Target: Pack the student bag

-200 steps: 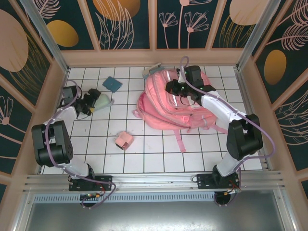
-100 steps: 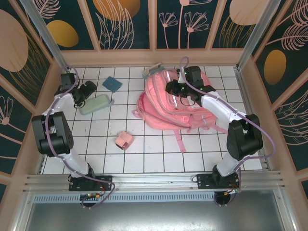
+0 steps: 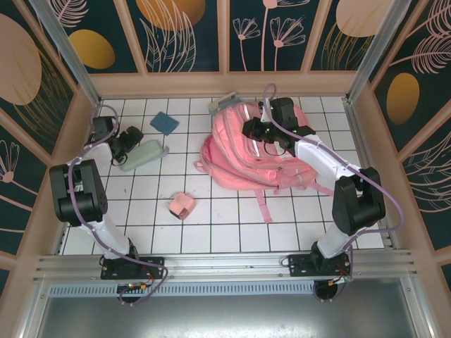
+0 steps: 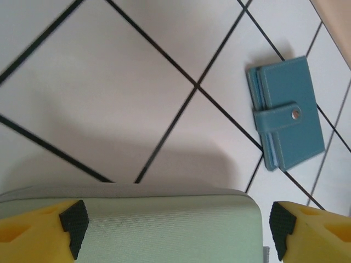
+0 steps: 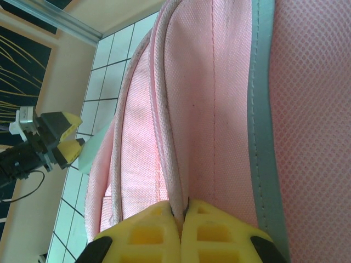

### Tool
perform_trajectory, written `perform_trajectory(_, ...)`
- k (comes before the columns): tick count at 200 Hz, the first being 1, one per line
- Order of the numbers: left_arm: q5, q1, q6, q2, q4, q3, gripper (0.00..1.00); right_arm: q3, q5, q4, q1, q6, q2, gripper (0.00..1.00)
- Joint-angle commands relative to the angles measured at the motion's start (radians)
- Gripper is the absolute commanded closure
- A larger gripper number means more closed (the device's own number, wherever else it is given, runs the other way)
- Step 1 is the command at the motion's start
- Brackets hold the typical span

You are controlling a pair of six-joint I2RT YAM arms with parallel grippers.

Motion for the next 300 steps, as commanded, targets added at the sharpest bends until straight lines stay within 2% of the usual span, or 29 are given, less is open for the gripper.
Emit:
perform_trajectory(1,0.088,-0.029,-0.117,-0.022,-0.033,-0.103,0.12,-0.011,-0.016,0.029,0.007,0.004,-0.043,1.00)
perform_trajectory(43,0.127,-0.107,-0.237,-0.139,0.012,-0.210,0.12,-0.007,-0.025,0.040,0.008,0.008,-0.033,1.00)
perform_trajectory(65,0.133,-0.131,-0.250,-0.196,0.004,-0.237,0.11,-0.012,-0.027,0.046,0.008,0.011,-0.029,1.00)
perform_trajectory(85,0.138,-0.135,-0.172,-0.213,-0.046,-0.205,0.11,-0.012,-0.032,0.047,0.009,0.012,-0.027,1.00)
perform_trajectory(106,0.046,-0.135,-0.041,-0.193,-0.168,-0.123,0.11,-0.009,-0.035,0.050,0.008,0.013,-0.023,1.00)
perform_trajectory(132,0.015,-0.135,0.070,-0.148,-0.200,-0.050,0.11,-0.014,-0.035,0.053,0.010,0.014,-0.026,1.00)
perform_trajectory(173,-0.039,-0.133,0.164,0.008,-0.227,0.073,0.10,-0.025,-0.031,0.046,0.013,0.016,-0.040,1.00)
perform_trajectory(195,-0.073,-0.133,0.181,0.049,-0.258,0.083,0.10,-0.040,-0.021,0.043,0.013,0.016,-0.060,1.00)
perform_trajectory(225,-0.048,-0.133,0.160,0.015,-0.266,0.011,0.11,-0.060,-0.013,0.048,0.013,0.019,-0.079,1.00)
perform_trajectory(279,0.125,-0.143,0.046,-0.176,-0.187,-0.215,0.12,-0.064,-0.020,0.056,0.011,0.016,-0.072,1.00)
perform_trajectory(300,0.126,-0.179,0.022,-0.237,-0.184,-0.236,0.12,-0.055,-0.030,0.058,0.013,0.018,-0.060,1.00)
